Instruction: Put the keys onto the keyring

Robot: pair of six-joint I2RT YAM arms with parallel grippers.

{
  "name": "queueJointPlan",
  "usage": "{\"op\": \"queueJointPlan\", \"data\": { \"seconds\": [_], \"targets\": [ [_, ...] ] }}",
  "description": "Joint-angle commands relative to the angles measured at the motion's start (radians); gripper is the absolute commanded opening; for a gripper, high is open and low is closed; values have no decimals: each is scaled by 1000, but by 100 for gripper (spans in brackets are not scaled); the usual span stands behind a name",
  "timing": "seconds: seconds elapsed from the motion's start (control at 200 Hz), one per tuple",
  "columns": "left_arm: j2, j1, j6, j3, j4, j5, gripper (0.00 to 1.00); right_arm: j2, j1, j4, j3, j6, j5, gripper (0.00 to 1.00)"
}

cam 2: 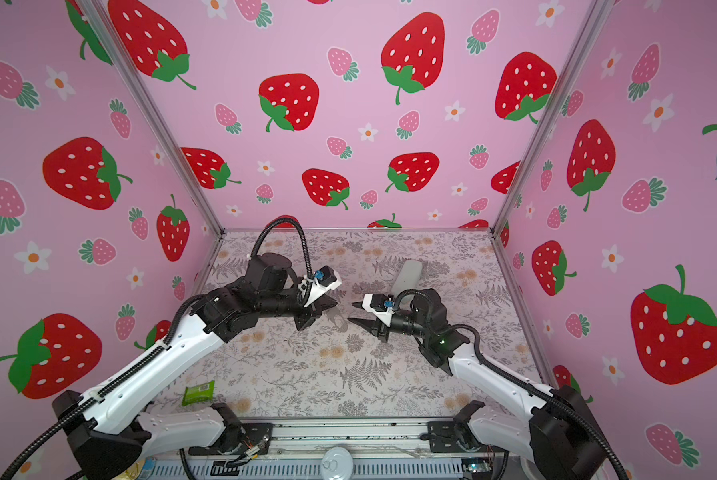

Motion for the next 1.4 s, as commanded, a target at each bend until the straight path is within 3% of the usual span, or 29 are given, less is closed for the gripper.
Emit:
{"op": "queueJointPlan", "data": {
  "seconds": [0.0, 0.31, 0.7, 0.93, 1.23, 1.395],
  "targets": [
    [-10, -2, 87, -32, 135, 50, 0, -2, -7, 83, 38, 47, -50, 40],
    [-10, -8, 174, -90, 270, 79, 0, 1, -16, 106, 49, 90, -87, 33],
    [-4, -12, 262, -102, 316, 107, 0, -11, -68, 156, 7, 107, 25, 25],
    [-7, -32, 278, -109, 355, 107, 0, -2, -86, 157, -10, 95, -77, 25],
    [13, -54, 299, -98, 369, 101, 0, 6, -93, 199, -25, 103, -44, 21],
    [17, -57, 302, -99, 384, 98, 0, 15, -99, 238, -20, 139, -84, 21]
  ]
}}
